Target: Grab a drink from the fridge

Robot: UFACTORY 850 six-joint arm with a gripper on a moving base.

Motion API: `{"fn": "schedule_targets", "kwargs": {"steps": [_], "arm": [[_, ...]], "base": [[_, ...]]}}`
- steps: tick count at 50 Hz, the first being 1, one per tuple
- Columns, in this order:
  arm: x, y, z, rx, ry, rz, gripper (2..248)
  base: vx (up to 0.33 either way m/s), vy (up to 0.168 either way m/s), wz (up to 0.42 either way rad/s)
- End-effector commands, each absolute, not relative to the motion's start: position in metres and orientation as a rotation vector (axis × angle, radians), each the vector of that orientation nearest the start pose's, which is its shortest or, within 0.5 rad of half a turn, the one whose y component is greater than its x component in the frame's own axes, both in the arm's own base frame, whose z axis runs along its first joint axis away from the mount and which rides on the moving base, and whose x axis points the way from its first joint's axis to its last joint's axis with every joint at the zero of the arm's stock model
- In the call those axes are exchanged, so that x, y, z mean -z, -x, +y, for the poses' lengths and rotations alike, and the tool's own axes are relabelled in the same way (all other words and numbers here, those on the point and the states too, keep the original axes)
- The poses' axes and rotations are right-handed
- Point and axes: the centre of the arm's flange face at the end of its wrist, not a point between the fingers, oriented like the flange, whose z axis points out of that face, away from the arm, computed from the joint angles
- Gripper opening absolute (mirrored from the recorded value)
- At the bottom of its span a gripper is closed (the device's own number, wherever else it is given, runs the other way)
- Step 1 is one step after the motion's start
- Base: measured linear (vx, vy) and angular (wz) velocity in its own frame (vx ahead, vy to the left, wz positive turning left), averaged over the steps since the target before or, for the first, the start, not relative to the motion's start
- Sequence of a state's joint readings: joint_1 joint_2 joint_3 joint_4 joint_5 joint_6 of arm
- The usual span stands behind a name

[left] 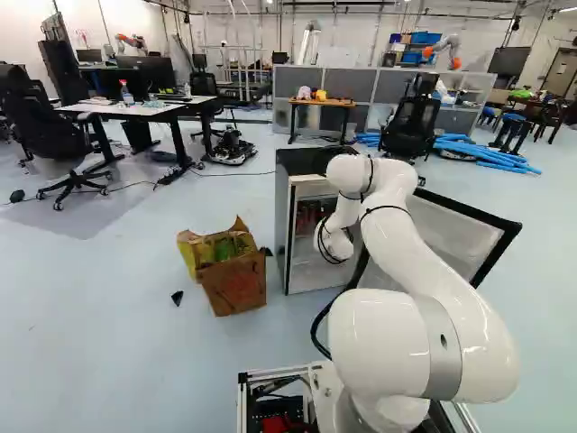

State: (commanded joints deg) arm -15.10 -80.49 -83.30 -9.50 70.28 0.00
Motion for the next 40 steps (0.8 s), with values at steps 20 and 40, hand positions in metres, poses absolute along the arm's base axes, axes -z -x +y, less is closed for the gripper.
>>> {"fn": "schedule_targets", "kwargs": {"steps": [20, 40], "arm": [[0.008, -0.600, -0.149, 1.851, 2.608, 0.130, 92], [-0.018, -0.567, -0.141, 1.780, 2.647, 0.142, 92]], "base": [[0.000, 0.000, 0.000], [0.000, 0.000, 0.000]]}}
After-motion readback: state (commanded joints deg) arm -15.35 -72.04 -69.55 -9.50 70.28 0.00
